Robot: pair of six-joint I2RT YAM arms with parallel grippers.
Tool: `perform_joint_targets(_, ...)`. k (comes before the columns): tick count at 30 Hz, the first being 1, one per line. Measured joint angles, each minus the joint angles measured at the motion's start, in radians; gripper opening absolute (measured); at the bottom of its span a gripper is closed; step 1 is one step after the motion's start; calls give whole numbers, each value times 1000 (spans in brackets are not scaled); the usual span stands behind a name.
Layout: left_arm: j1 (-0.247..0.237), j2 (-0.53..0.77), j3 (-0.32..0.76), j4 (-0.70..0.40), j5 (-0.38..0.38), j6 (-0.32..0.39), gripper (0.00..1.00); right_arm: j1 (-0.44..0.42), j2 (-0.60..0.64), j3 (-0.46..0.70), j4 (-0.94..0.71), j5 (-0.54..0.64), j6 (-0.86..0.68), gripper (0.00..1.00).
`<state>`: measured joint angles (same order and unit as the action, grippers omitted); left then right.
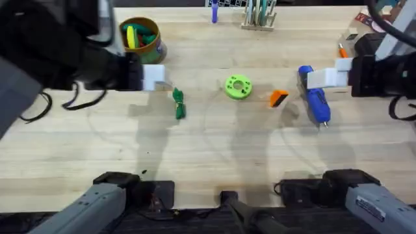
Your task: Pick up the gripper from the table and insert it into the empty holder that is missing its gripper. Then pick up a screw, insert it into the mounting hole, and use the screwdriver to tighten it. Finally, clean up the table by picking up the vegetable and placing it into the bucket.
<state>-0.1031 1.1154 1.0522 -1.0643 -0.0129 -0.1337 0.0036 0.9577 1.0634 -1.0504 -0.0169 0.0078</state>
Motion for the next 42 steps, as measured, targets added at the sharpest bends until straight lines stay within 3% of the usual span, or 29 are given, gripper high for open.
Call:
perform_joint_targets(5,-139,106,7,-5,1,-164,985,0,0,0,1,0,0,980)
perform_joint_targets(10,-275,252,7,3,-20,-246,986,0,0,0,2,0,0,980)
perform_joint_targets(13,-314,337,7,19,-22,-295,986,0,0,0,2,0,0,980)
perform_joint_targets(20,-302,479,7,78,-34,-368,986,0,0,0,2,0,0,980)
perform_joint_targets(28,-279,584,9,137,-17,-329,986,0,0,0,2,0,0,980)
perform_joint_targets(35,-225,586,13,152,-5,-318,985,0,0,0,2,0,0,980)
perform_joint_targets(42,-221,585,13,144,-4,-304,970,0,0,0,2,0,0,980)
